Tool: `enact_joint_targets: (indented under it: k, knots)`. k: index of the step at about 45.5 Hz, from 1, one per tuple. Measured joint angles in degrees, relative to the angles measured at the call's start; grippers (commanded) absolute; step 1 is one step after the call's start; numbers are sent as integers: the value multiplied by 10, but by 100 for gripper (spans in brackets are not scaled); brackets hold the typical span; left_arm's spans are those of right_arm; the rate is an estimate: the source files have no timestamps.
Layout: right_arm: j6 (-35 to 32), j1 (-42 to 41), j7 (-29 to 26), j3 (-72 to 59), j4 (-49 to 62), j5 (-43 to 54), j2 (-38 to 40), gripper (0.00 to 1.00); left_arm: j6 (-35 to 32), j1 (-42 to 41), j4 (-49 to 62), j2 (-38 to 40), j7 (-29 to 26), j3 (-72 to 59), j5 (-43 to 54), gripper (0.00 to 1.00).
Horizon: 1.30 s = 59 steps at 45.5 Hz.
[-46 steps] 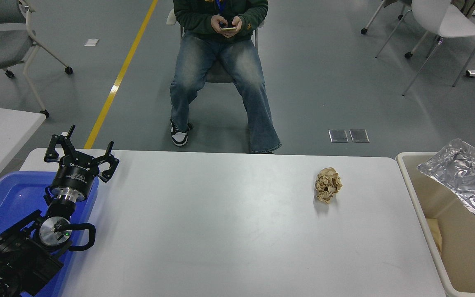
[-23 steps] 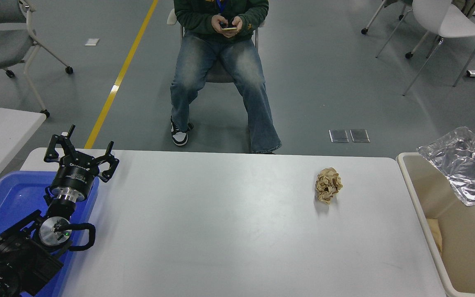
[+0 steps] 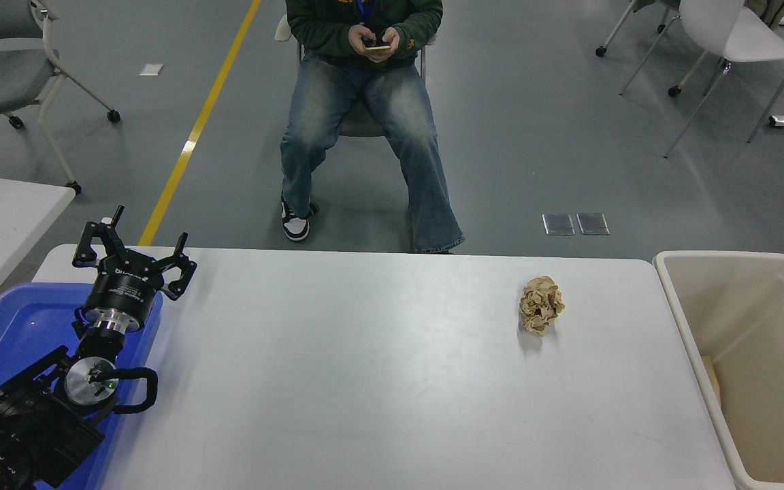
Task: Clean the table surface
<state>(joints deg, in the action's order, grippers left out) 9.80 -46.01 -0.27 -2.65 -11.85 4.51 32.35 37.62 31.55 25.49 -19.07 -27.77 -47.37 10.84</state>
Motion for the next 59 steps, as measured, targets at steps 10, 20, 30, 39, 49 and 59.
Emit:
enact_joint_targets:
  k: [10,20,30,39,49,59]
  knots:
    - [-13,-30,0,10,-48,-2,20,100,0,0,0,0,0,0,0,100]
    - [-16,-67,1,16,-108,-3,25,100,0,0,0,0,0,0,0,100]
    - [-17,-100,2,39,-153,-3,7,100,0,0,0,0,0,0,0,100]
    - [-18,-118,3,63,-171,-3,-26,100,0,-1,0,0,0,0,0,100]
    - [-19,-133,6,95,-208,-3,-57,100,0,-1,0,0,0,0,0,100]
    - [-21,-140,37,131,-267,4,-69,100,0,-1,0,0,0,0,0,100]
